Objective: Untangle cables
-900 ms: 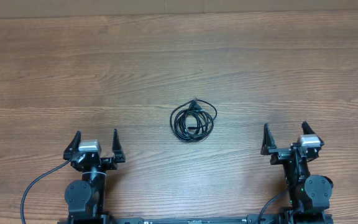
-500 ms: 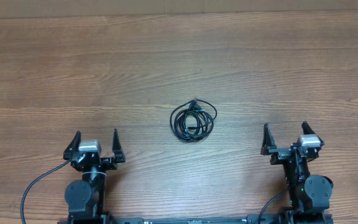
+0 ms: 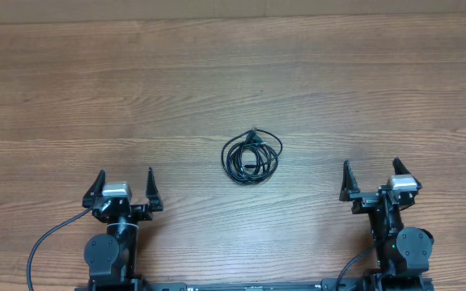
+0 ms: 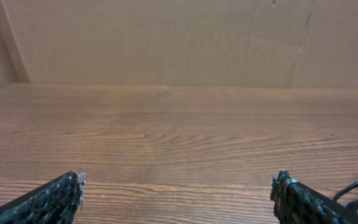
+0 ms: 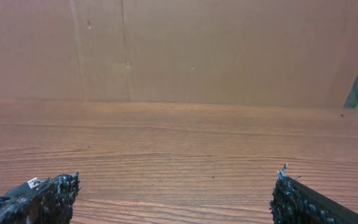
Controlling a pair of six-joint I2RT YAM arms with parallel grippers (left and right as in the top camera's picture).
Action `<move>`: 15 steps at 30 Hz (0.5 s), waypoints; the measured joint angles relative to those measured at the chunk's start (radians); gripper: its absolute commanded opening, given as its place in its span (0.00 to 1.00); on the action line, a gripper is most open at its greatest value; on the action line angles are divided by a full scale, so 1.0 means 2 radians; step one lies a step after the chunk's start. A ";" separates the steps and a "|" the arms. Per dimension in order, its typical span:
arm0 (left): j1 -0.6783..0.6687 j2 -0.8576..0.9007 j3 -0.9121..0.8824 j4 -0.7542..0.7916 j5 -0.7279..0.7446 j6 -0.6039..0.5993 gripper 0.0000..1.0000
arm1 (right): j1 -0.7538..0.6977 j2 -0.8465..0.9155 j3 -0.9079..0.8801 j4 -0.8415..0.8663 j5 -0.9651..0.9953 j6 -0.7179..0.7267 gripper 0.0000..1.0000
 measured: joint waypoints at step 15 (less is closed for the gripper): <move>0.000 0.000 0.000 0.000 0.000 0.000 1.00 | 0.000 0.000 0.000 0.000 0.000 0.000 1.00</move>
